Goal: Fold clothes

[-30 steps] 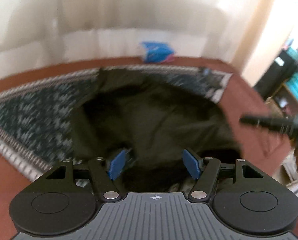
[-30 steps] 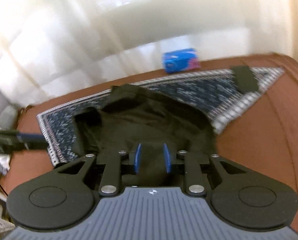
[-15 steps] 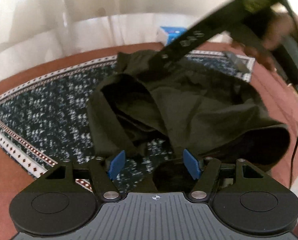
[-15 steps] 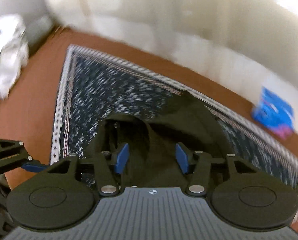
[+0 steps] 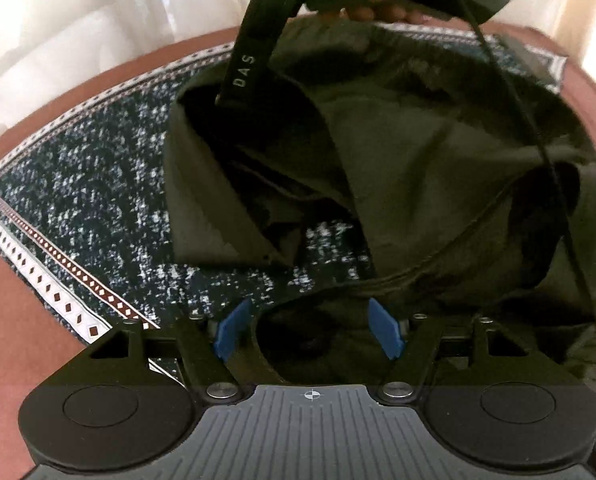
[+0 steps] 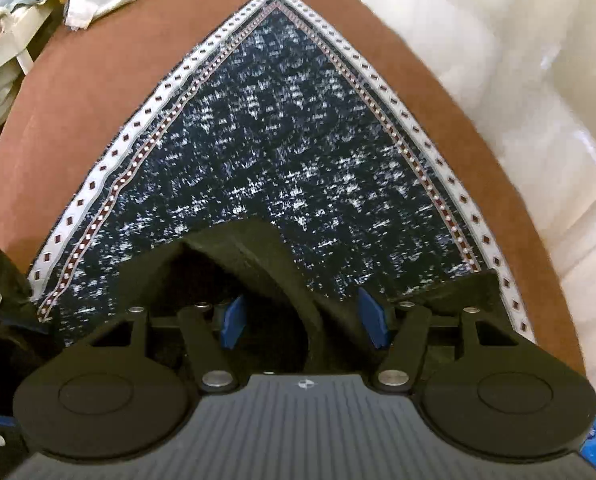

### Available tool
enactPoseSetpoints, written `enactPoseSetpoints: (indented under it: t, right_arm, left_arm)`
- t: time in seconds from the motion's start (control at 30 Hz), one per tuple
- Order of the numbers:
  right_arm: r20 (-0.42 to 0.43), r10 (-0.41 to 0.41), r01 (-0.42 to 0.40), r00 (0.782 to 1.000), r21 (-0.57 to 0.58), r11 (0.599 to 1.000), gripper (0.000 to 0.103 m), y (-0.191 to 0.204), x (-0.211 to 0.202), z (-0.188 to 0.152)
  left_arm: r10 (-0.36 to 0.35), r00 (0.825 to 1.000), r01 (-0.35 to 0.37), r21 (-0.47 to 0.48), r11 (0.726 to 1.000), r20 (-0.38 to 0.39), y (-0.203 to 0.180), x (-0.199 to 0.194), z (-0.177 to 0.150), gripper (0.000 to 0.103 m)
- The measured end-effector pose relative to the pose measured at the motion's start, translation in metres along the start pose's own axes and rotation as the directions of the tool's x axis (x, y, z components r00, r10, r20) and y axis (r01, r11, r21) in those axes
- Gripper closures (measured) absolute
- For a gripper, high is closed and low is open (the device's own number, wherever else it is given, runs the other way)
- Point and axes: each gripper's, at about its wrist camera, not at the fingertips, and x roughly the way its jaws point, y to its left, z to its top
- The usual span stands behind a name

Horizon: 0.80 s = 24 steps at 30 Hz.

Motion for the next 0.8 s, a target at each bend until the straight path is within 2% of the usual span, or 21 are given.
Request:
enactPoseSetpoints:
  t: [0.03, 0.07, 0.1, 0.3, 0.43, 0.53, 0.57, 0.7, 0.8]
  right_arm:
    - [-0.013, 0.003, -0.003, 1.0, 0.011, 1.0, 0.079, -0.001, 0.003, -0.001]
    - [-0.023, -0.001, 0.002, 1.0, 0.03, 1.0, 0.092, -0.001, 0.003, -0.003]
    - [-0.014, -0.007, 0.007, 1.0, 0.051, 0.999, 0.095, -0.003, -0.002, -0.006]
    - [0.12, -0.012, -0.011, 0.993, 0.185, 0.983, 0.098, -0.02, -0.055, -0.027]
    - [0.177, -0.027, -0.016, 0.984, 0.238, 0.971, 0.098, -0.019, -0.084, -0.04]
    - [0.21, -0.037, -0.022, 0.977, 0.273, 0.962, 0.098, -0.017, -0.101, -0.051]
    - [0.218, -0.041, -0.024, 0.975, 0.286, 0.958, 0.098, -0.016, -0.106, -0.055]
    - [0.249, -0.063, -0.031, 0.966, 0.358, 0.933, 0.099, -0.015, -0.128, -0.07]
    - [0.302, -0.085, -0.05, 0.95, 0.413, 0.909, 0.099, -0.013, -0.161, -0.084]
  left_arm:
    - [0.006, 1.0, -0.006, -0.008, 1.0, -0.008, 0.001, 0.003, 0.0, 0.024]
    - [0.007, 1.0, -0.007, -0.012, 1.0, -0.015, 0.002, 0.006, 0.001, 0.024]
    - [0.005, 1.0, -0.005, -0.013, 1.0, -0.023, 0.003, 0.009, 0.001, 0.024]
    - [-0.05, 0.996, 0.052, 0.029, 0.998, -0.07, 0.002, 0.014, -0.004, 0.024]
    - [-0.061, 0.993, 0.062, 0.007, 0.998, -0.1, 0.008, 0.013, -0.019, 0.029]
    - [-0.062, 0.993, 0.058, -0.042, 0.997, -0.1, 0.014, 0.01, -0.028, 0.078]
    - [-0.052, 0.994, 0.046, -0.065, 0.997, -0.092, 0.017, 0.006, -0.03, 0.103]
    - [-0.018, 0.999, 0.025, -0.21, 0.977, 0.034, 0.031, -0.033, -0.036, 0.103]
    - [0.033, 0.988, 0.01, -0.274, 0.962, 0.151, 0.035, -0.075, -0.038, 0.103]
